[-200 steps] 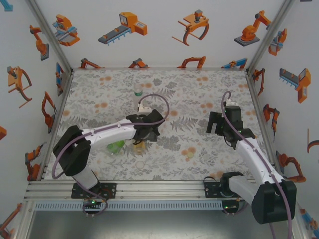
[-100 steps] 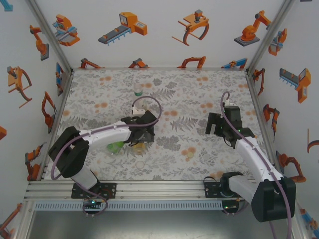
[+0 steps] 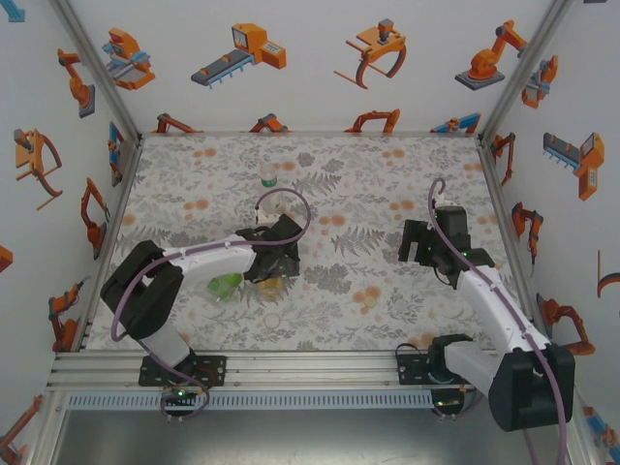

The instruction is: Screw on the bottle caps

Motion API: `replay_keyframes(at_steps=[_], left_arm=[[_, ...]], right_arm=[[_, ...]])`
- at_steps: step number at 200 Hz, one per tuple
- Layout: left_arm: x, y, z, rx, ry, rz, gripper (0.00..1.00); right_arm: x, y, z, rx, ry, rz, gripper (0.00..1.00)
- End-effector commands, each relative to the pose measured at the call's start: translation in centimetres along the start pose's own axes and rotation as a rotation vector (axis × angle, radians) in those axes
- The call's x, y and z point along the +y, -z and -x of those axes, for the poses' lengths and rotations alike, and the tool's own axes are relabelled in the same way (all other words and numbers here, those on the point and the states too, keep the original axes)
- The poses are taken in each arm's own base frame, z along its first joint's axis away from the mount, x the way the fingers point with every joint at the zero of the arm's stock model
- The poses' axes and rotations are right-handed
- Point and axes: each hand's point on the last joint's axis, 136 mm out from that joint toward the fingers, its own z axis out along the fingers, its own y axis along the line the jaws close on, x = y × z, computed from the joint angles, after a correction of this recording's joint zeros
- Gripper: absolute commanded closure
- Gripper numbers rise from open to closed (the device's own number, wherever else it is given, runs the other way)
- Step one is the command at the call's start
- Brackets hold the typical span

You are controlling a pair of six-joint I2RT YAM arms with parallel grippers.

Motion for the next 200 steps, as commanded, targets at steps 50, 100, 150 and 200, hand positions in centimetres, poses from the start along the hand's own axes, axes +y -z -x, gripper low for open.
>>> replay_keyframes(at_steps=[50,100,150,200], left_arm=[[1.0,-1.8,-1.1,0.040,-0.023,0.057,0.24],[0.9,-2.1,-1.4,0.050,-0.022,0.064,0.32],[0.2,-1.3,-0.8,0.040,-0.066,0.030,0.52],[-2.3,0.1,-0.5,0.022,-0.195,-0.016,0.74]], right_arm=[[0.7,0.0,0.8,0.000,0.016,0.025,0.18],[0.7,0.0,0.7,0.000,0.016,0.022,0.18],[0.5,0.0,0.8,-0.003,0.016,0.013,0.18],[0.5,0.1,1.0,-0.010,0.016,0.009,0.18]])
